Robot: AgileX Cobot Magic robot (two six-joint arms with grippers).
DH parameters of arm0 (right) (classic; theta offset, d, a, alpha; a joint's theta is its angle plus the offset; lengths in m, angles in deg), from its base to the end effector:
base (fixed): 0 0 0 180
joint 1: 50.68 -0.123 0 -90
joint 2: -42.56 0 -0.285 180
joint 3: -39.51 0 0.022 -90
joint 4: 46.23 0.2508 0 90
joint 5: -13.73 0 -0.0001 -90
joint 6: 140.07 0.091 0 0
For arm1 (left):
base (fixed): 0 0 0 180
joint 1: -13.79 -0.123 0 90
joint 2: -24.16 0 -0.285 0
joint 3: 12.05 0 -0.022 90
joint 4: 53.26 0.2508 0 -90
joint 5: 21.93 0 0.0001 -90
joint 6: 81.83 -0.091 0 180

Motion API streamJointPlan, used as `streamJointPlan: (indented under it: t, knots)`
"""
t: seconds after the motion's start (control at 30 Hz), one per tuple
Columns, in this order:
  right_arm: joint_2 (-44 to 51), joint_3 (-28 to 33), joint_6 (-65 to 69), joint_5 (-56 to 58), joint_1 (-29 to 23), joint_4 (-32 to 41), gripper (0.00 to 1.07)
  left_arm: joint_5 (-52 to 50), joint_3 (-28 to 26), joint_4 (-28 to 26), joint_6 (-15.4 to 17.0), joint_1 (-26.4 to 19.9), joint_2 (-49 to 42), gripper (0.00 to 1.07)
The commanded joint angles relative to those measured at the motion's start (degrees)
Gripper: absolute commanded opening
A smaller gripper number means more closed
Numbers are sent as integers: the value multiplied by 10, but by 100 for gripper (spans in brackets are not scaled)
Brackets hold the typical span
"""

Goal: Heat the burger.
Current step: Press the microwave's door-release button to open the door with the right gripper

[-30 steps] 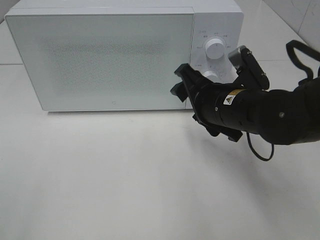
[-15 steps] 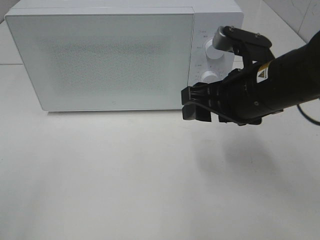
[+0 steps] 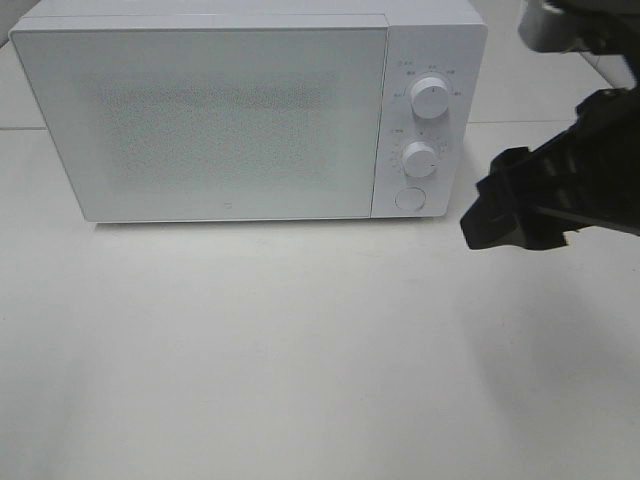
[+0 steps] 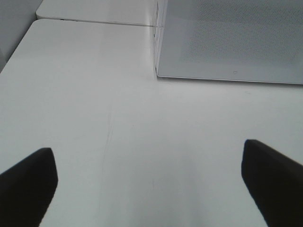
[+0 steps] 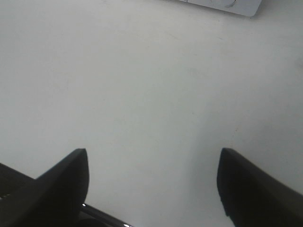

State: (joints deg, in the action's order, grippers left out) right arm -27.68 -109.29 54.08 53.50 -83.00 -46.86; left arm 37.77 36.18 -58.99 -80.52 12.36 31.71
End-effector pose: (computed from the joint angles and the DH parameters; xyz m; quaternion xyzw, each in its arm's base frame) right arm 0.1784 0.1121 0.2920 -0.1517 0.9310 0.1267 0.3070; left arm -0.0054 -0.0080 0.2808 -0.0185 0.8444 -0.0494 0.5331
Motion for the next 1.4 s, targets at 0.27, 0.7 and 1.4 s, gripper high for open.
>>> streamJointPlan:
  t: [0.27, 0.7, 1.4]
  knots:
    - [155, -5, -68, 184, 3, 2, 79, -6, 0, -2, 2, -2, -11, 100]
    - [376, 35, -91, 280, 28, -15, 76, -6, 0, -2, 2, -2, -11, 100]
    - [602, 148, -125, 202, 232, 58, 76, -6, 0, -2, 2, -2, -11, 100]
